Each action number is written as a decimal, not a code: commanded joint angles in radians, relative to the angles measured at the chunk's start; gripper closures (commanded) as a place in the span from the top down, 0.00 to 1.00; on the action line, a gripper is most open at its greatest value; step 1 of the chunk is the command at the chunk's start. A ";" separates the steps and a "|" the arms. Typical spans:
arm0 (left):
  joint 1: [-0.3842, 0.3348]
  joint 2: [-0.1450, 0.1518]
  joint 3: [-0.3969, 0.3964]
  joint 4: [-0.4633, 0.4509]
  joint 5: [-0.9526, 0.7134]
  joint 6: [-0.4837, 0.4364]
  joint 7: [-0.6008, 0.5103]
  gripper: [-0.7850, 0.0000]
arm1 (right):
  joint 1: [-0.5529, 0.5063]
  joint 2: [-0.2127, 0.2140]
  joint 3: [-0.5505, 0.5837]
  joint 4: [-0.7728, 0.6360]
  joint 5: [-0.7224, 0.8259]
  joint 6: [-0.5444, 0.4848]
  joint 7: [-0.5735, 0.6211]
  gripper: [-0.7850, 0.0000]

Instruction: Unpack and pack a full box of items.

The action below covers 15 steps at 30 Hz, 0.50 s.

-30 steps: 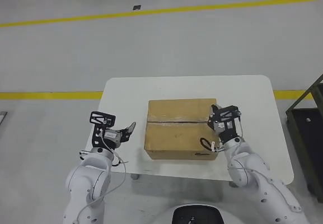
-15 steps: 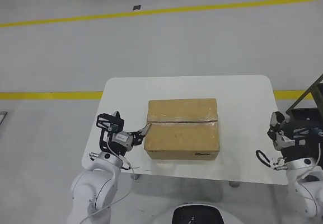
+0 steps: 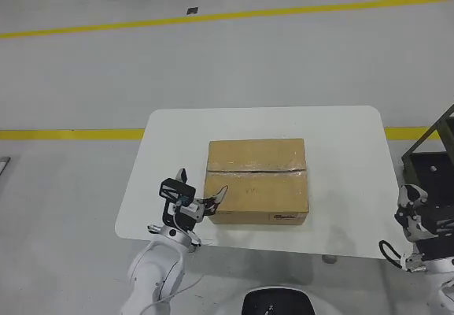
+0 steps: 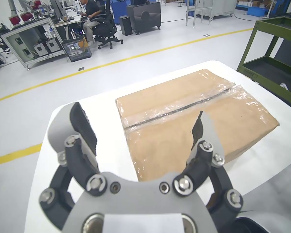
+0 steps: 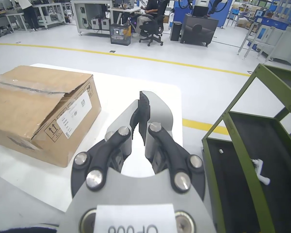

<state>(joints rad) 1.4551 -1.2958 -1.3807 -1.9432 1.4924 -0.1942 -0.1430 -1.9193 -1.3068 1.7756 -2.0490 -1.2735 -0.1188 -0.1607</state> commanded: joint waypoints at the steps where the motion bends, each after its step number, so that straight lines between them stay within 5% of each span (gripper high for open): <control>1: -0.009 -0.001 0.004 0.005 0.018 0.028 -0.008 1.00 | 0.007 0.001 -0.002 0.011 -0.001 -0.015 -0.003 1.00; 3: -0.011 -0.001 0.007 0.004 0.025 0.034 -0.012 1.00 | 0.009 0.001 -0.002 0.012 0.000 -0.019 -0.003 1.00; 4: -0.010 -0.001 0.007 0.005 0.022 0.033 -0.010 1.00 | 0.009 0.001 -0.002 0.013 0.000 -0.019 -0.004 0.17; 9: -0.011 -0.001 0.007 0.004 0.025 0.034 -0.012 1.00 | 0.009 0.001 -0.002 0.012 0.000 -0.019 -0.003 0.59; 15: -0.011 -0.001 0.007 0.004 0.024 0.034 -0.012 1.00 | 0.009 0.001 -0.002 0.012 0.000 -0.019 -0.003 0.91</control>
<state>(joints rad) 1.4442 -1.2970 -1.3734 -1.9391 1.5169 -0.1606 -0.1549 -1.9104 -1.3058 1.7736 -2.0365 -1.2732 -0.1379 -0.1637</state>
